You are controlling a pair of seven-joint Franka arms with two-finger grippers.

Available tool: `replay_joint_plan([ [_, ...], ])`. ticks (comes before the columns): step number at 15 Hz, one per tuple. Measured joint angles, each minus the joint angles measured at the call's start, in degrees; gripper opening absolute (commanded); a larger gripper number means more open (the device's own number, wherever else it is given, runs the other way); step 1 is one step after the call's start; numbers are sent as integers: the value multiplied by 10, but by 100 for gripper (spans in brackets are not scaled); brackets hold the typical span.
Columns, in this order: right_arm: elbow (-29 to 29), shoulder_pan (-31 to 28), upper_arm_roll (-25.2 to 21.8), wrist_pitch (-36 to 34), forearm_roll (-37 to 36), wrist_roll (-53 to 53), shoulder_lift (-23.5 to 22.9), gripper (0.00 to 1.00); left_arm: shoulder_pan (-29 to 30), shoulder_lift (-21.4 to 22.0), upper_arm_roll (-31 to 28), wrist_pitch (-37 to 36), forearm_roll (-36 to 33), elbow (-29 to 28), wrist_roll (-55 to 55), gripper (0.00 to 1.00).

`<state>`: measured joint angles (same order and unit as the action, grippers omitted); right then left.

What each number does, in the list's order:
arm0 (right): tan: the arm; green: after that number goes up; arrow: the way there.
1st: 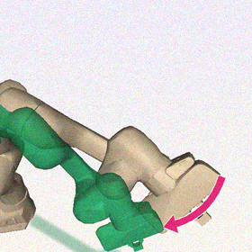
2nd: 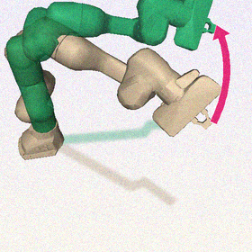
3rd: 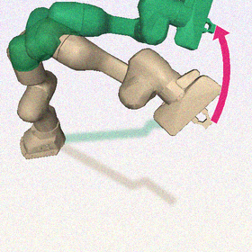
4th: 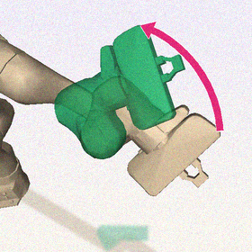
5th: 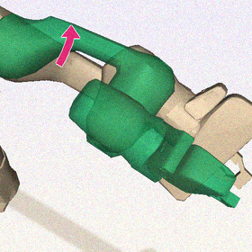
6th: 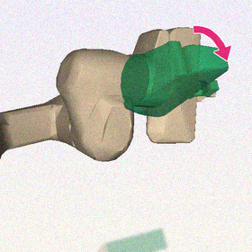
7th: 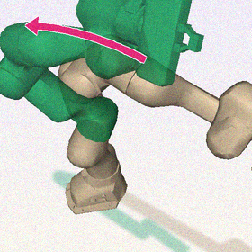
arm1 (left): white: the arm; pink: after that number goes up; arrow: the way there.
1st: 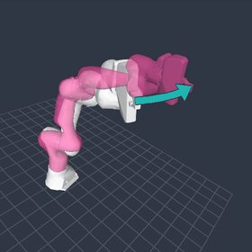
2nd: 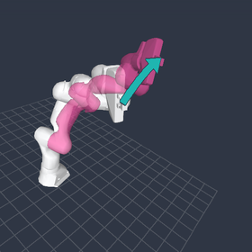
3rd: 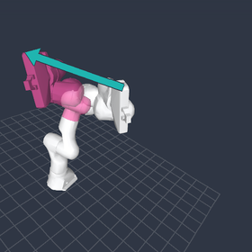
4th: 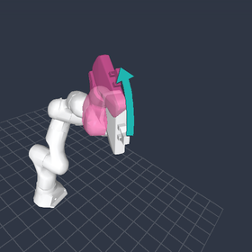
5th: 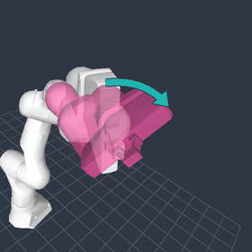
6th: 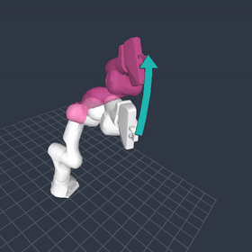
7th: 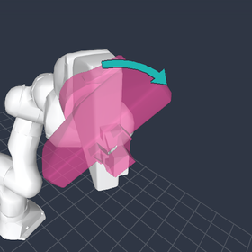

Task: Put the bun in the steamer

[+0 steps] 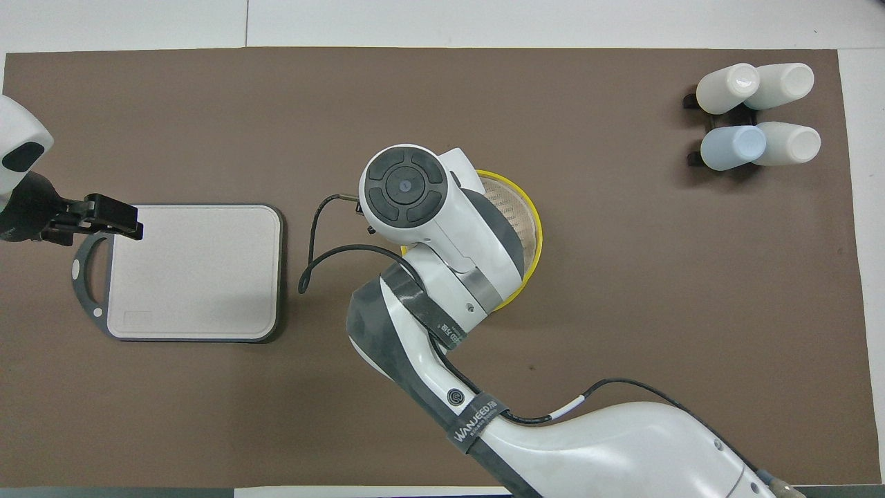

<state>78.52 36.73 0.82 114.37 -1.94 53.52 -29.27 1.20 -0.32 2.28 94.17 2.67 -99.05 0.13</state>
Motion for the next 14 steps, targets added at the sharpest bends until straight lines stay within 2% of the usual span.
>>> replay_joint_plan([
  [5, -3, -51, -1, -82, 0, -126, 71, 100, -1, 0, 14, 6, 0, 5, -2, 100],
  [9, -3, -95, -2, -114, -2, -262, 94, 100, -2, -2, 30, -6, 0, 12, -2, 100],
  [14, -4, -190, -4, -166, -2, -447, 126, 100, -2, -2, 28, -15, 0, 12, -2, 100],
])
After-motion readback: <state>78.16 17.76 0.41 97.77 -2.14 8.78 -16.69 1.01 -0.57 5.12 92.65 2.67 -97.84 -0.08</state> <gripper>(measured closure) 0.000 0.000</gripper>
